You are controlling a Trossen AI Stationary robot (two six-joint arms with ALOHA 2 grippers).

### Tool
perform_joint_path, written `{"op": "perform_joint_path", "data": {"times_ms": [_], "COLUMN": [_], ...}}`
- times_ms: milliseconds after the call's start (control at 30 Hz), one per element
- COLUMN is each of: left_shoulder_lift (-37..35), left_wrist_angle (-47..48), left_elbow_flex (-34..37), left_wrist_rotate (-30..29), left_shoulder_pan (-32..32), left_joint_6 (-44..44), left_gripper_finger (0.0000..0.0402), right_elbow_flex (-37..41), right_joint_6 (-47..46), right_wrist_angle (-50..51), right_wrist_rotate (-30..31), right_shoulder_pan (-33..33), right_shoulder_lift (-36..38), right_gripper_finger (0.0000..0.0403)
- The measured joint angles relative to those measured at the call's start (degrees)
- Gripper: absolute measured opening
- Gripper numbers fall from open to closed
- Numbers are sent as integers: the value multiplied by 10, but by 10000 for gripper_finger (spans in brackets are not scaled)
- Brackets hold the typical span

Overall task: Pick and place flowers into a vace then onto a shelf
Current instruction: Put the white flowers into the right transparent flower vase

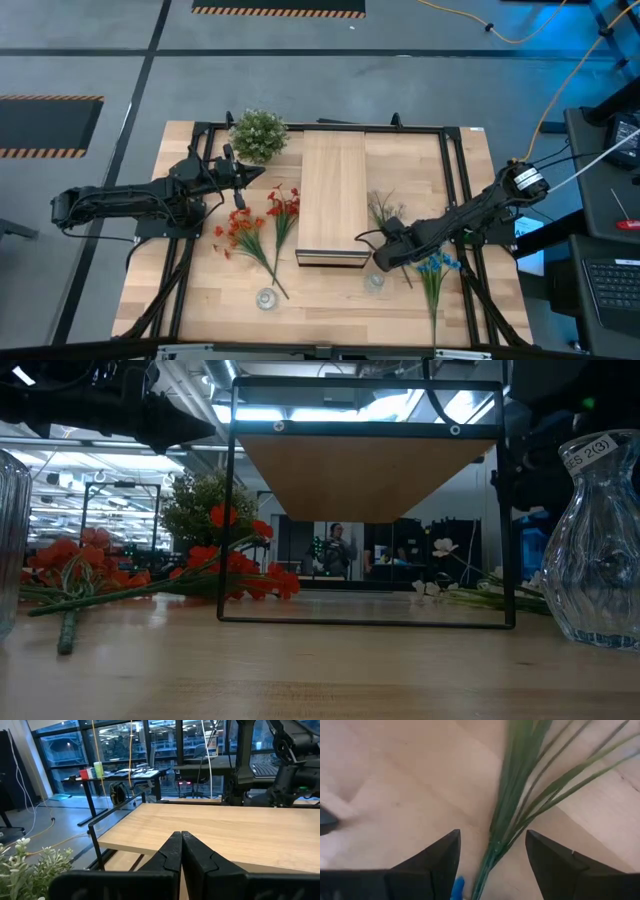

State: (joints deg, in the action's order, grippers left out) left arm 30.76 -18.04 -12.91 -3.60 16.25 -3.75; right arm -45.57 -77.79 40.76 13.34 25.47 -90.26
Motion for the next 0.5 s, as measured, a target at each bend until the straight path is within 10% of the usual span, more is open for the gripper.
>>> {"op": "perform_joint_path", "data": {"times_ms": [500], "left_shoulder_lift": [0], "left_wrist_angle": [-2], "left_elbow_flex": [0], "left_wrist_rotate": [0], "left_shoulder_pan": [0], "left_joint_6": [2], "left_gripper_finger": [4], "right_elbow_flex": [39], "right_joint_6": [3], "right_wrist_angle": [-49], "right_wrist_rotate": [10], "right_shoulder_pan": [0], "right_shoulder_lift": [2], "right_gripper_finger": [226]}}
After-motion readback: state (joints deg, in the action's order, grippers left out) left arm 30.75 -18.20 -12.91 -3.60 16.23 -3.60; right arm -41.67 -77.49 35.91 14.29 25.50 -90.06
